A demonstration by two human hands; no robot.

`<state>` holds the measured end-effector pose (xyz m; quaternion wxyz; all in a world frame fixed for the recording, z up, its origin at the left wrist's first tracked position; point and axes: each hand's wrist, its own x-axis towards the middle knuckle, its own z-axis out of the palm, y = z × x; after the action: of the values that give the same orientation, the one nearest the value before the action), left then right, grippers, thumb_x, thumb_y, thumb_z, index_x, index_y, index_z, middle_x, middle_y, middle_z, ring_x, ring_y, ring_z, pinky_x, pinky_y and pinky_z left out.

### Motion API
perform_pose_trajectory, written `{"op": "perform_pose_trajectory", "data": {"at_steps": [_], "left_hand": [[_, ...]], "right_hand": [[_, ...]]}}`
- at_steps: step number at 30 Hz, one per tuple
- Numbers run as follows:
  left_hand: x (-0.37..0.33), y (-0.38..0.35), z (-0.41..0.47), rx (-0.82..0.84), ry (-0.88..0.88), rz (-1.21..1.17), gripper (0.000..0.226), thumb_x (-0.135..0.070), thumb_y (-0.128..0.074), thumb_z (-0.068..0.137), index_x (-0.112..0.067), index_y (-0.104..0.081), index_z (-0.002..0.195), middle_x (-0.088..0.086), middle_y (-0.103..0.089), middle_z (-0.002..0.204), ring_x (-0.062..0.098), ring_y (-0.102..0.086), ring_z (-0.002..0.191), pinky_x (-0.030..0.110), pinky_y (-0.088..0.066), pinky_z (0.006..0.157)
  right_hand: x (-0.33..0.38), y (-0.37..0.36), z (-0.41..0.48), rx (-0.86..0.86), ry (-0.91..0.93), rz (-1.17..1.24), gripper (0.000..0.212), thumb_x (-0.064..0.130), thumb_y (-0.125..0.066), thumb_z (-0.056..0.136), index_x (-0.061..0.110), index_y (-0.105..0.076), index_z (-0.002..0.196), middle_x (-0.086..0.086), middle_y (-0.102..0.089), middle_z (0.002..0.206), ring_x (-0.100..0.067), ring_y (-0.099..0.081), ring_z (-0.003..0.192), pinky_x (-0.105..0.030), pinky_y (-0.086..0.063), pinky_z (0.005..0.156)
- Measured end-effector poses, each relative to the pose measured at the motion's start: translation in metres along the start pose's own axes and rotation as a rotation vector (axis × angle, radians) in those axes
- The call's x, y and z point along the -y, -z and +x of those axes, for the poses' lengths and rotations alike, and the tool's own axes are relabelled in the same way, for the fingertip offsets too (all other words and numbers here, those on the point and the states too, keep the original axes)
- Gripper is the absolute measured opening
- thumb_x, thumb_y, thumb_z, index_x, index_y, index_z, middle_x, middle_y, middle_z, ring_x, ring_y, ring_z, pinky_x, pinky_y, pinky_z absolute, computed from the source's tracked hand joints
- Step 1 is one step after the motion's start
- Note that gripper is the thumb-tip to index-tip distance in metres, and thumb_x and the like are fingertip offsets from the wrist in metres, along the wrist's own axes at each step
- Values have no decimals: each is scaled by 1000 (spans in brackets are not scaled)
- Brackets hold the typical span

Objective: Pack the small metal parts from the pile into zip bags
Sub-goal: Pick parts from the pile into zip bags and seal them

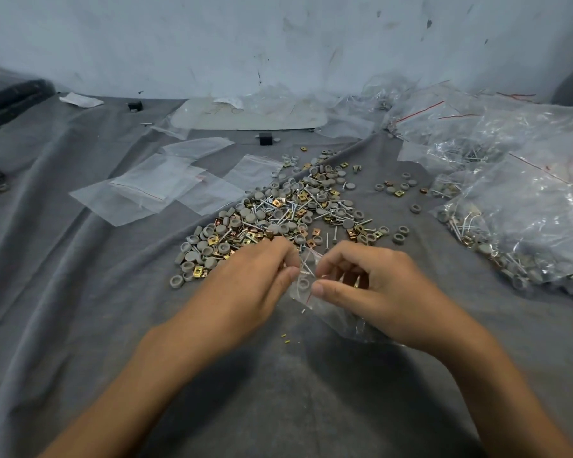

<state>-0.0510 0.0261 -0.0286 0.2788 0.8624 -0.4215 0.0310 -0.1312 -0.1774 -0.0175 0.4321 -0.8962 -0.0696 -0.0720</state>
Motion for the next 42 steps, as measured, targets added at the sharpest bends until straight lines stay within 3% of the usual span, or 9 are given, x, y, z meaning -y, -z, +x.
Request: {"op": "perform_pose_trajectory", "data": {"at_steps": [6,10,14,18,26,32,35,39,42], "left_hand": [[10,0,8,-130,77,-275,19,-35,-49,104,-34,-62,117,-14,-66,88,4,-63,84,24,-48,72],[36,3,19,-160,221,-10,17,-26,-52,103,-30,-67,108,-21,-66,96,3,-61,93,15,-41,75],[42,-11,27,27,309,278,37,-51,-48,99,-28,-65,123,-1,-60,114,21,-50,114,39,-41,97],[35,-21,31,23,283,307,53,-63,-44,96,-30,-59,135,-3,-47,109,21,-41,115,38,-39,96],[36,-22,41,59,233,175,23,-48,-57,96,-34,-65,113,-11,-47,100,16,-43,107,31,-30,82],[37,-22,46,42,206,183,30,-52,-61,94,-35,-69,117,-10,-42,95,16,-41,104,32,-32,82],[32,-25,46,22,161,214,23,-46,-62,95,-32,-72,111,-7,-51,98,18,-46,106,31,-32,83],[32,-25,41,16,182,118,8,-41,-62,96,-33,-62,92,-16,-46,94,11,-40,101,27,-28,82],[35,-20,36,38,214,116,9,-41,-56,99,-33,-56,94,-13,-46,99,10,-39,101,27,-30,83]], "right_hand": [[-7,7,0,-44,-16,-21,14,41,-77,85,30,-70,88,8,-69,81,-10,-64,75,-26,-51,69],[-11,15,-3,-63,-29,-12,14,48,-75,83,35,-69,88,11,-69,82,-9,-65,75,-21,-51,65],[-12,16,-4,-62,-41,-1,14,47,-75,84,35,-70,89,9,-69,82,-11,-65,75,-25,-53,66],[-11,16,-4,-55,-48,2,13,45,-76,85,34,-70,89,8,-69,83,-10,-65,75,-26,-54,67],[-9,15,-4,-44,-52,-1,15,46,-75,84,33,-70,88,10,-70,84,-10,-65,79,-25,-54,68],[-10,13,-3,-30,-47,-23,20,55,-70,83,37,-68,91,14,-69,87,-8,-66,81,-28,-57,69],[-11,13,-2,-31,-42,-23,23,58,-69,82,37,-69,92,13,-69,86,-9,-66,80,-29,-56,69],[-12,13,-2,-35,-42,-23,22,56,-71,83,37,-69,92,12,-69,86,-9,-66,79,-28,-55,68],[-13,13,-3,-37,-42,-25,21,55,-71,83,37,-69,92,12,-69,84,-9,-66,77,-29,-56,68]]}}
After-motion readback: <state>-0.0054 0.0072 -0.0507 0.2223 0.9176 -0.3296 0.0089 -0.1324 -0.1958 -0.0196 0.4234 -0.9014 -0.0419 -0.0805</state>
